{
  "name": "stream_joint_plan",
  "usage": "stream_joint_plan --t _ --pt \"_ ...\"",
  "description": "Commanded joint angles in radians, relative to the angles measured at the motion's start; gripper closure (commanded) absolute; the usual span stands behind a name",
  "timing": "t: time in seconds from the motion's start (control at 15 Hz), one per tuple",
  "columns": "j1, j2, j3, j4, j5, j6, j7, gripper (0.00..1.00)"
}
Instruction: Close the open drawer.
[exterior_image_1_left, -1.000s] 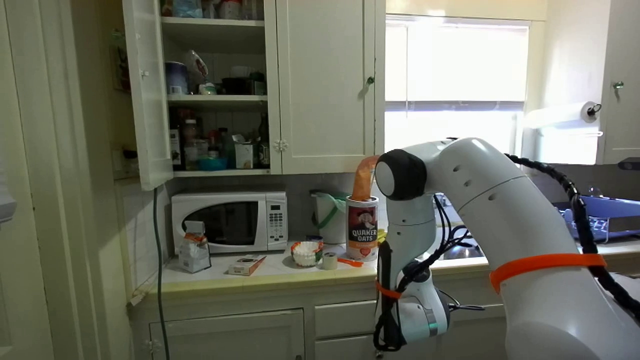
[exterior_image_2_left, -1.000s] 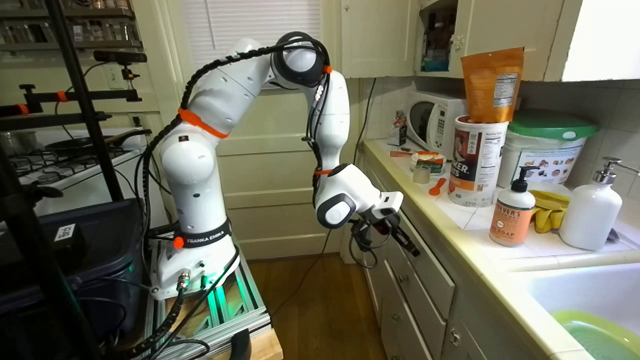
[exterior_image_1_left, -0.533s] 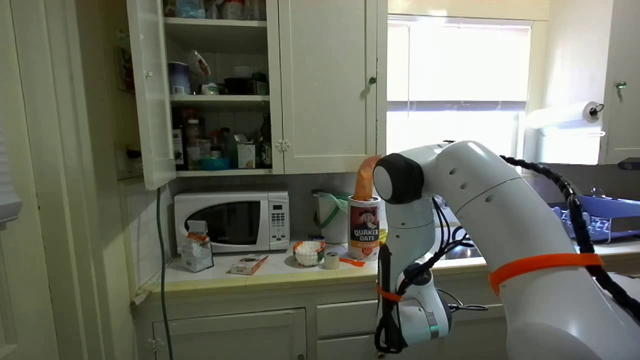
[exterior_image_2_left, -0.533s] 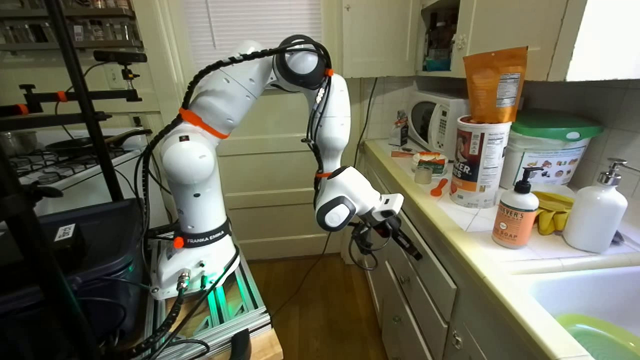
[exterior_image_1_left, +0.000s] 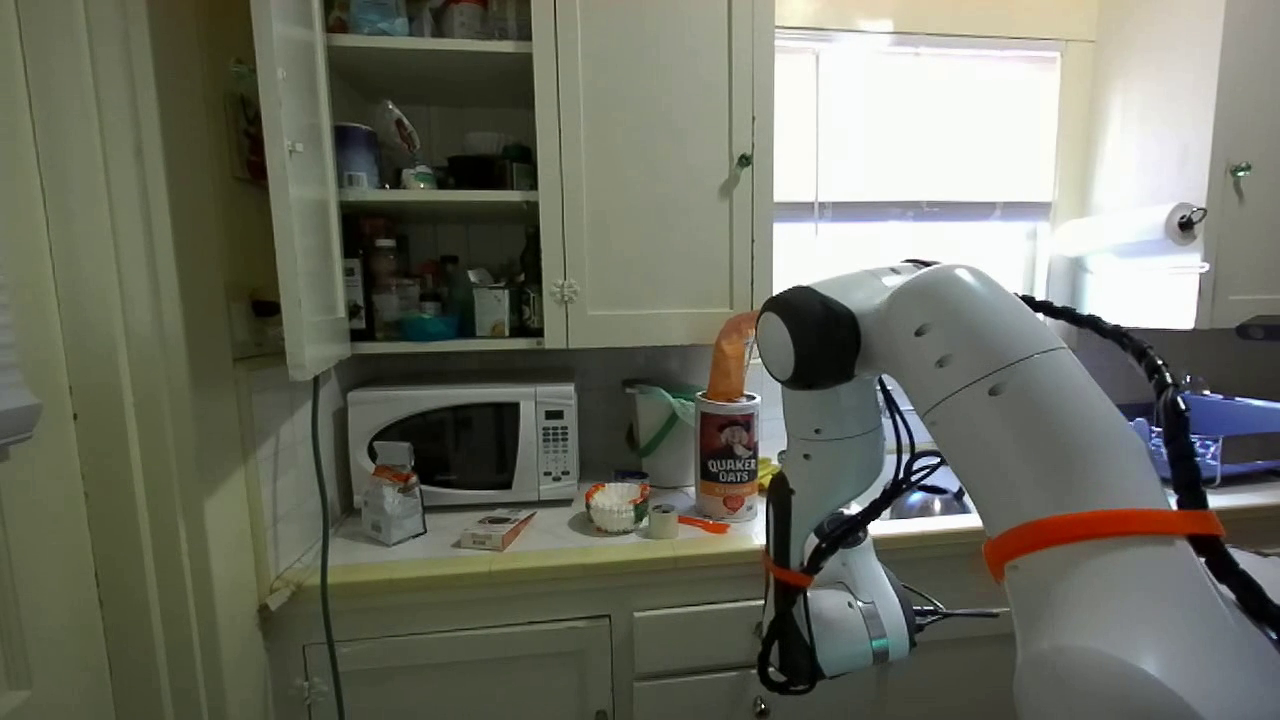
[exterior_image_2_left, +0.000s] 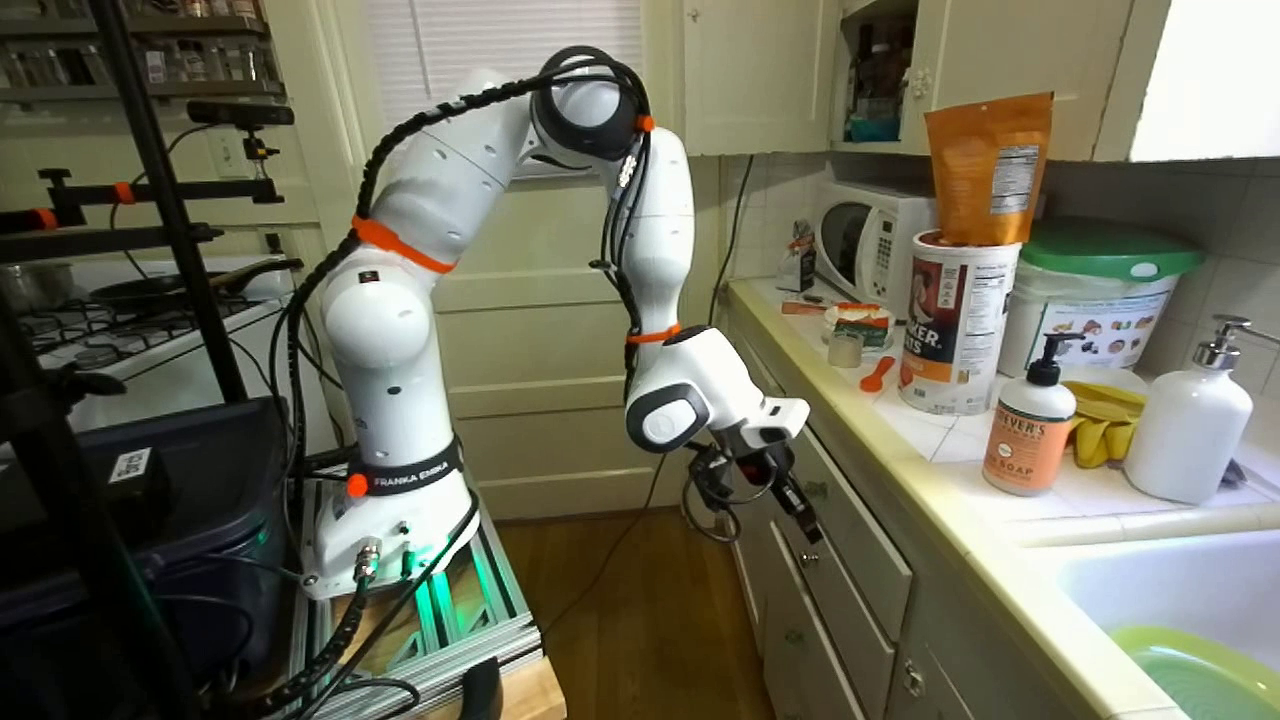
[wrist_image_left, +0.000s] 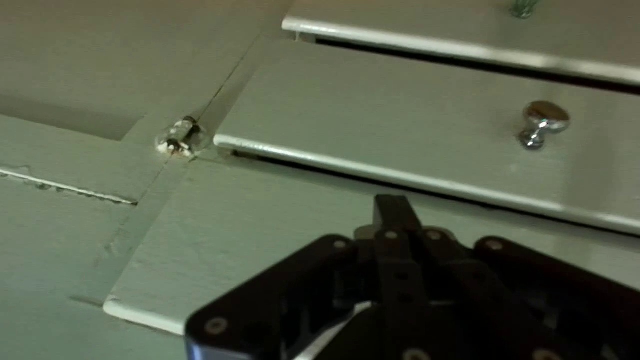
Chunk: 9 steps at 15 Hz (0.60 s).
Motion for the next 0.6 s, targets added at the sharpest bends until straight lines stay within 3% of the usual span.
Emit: stream_joint_plan --t 0.0,0.13,0.27,0.33,0.4,0.53 --pt "-0.003 -0.202 0.029 -0.166 -0.08 -0.121 -0.025 0.74" --pt "-0.03 -0.315 0.06 -0.246 -0.14 -0.224 -0.022 0.67" --pt "-0.014 -0.417 0.05 -0.315 -0.15 -0.346 -0.028 0.51" --pt "-0.04 -0.469 0.068 -0.333 -0.175 -0.411 -0.021 0.45" --pt "-0.051 -0.445 0.072 -0.247 -0.176 -0.501 -0.01 0.36" --pt "0.005 -0.55 -0.015 -0.254 -0.156 -0.634 -0.041 0.2"
